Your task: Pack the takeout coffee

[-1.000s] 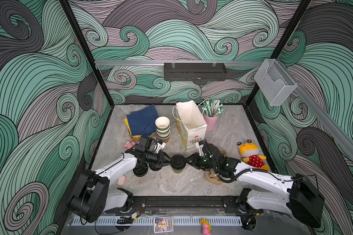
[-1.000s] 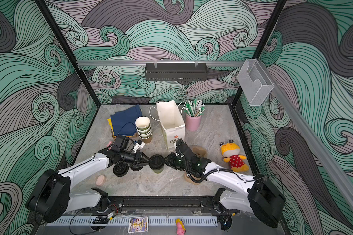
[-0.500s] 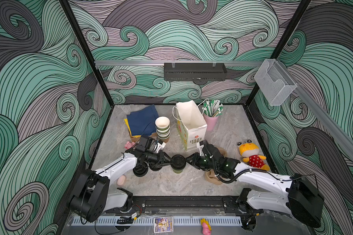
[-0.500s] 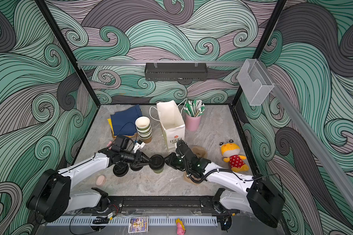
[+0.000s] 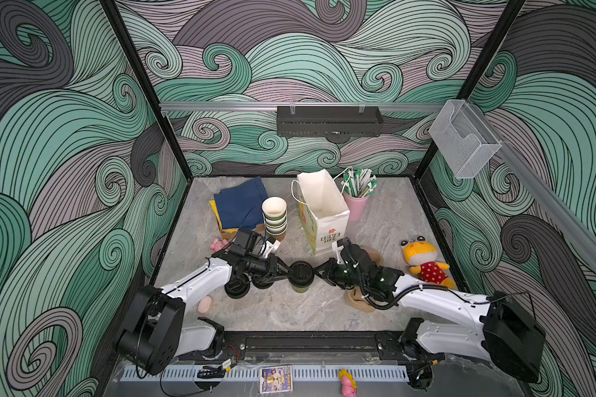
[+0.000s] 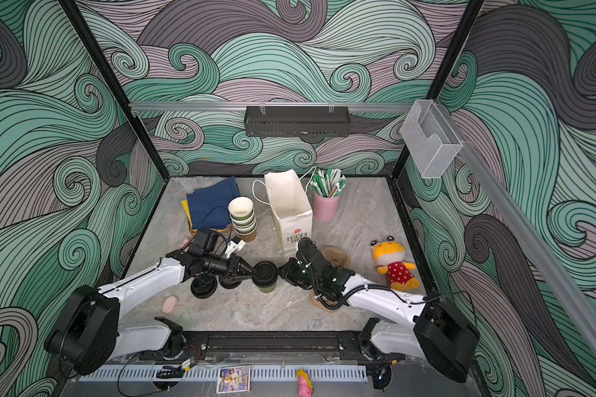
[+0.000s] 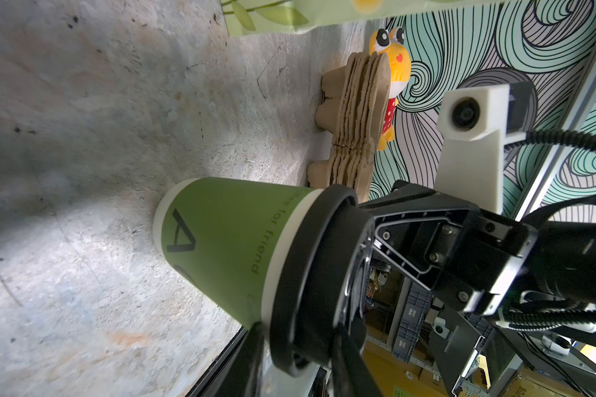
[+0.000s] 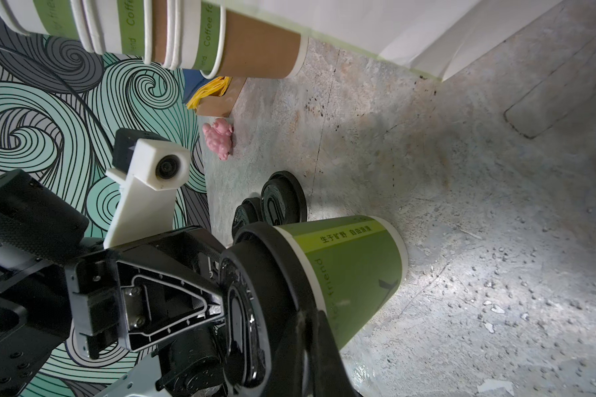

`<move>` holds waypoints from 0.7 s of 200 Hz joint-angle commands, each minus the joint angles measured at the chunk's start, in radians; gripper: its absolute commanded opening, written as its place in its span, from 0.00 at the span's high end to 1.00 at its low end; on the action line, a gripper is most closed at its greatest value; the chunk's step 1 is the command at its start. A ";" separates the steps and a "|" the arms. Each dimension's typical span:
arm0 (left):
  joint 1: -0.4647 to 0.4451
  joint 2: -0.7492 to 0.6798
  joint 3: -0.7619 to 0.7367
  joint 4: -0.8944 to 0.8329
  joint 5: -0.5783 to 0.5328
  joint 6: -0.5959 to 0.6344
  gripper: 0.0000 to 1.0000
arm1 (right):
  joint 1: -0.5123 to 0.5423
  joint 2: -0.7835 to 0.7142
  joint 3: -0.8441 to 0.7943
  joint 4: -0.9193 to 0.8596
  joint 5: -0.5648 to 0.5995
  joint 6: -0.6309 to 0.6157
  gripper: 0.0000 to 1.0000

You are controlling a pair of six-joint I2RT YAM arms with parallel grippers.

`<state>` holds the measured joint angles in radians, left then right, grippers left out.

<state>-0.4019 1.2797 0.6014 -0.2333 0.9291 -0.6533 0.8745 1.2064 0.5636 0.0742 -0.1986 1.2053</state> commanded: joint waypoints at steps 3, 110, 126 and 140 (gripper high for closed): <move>-0.011 0.031 0.007 -0.066 -0.030 0.047 0.70 | -0.006 0.038 -0.025 -0.188 0.021 0.034 0.92; -0.017 0.041 0.011 -0.070 -0.047 0.047 0.70 | -0.012 0.116 0.025 -0.352 0.017 0.016 0.86; -0.017 0.035 0.019 -0.073 -0.047 0.046 0.69 | -0.009 0.087 0.046 -0.349 0.024 -0.012 0.83; -0.018 0.031 0.027 -0.072 -0.041 0.041 0.67 | -0.009 0.043 0.060 -0.328 0.025 -0.035 0.78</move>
<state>-0.4019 1.2881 0.6083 -0.2436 0.9283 -0.6353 0.8646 1.2480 0.6483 -0.0589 -0.2131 1.1984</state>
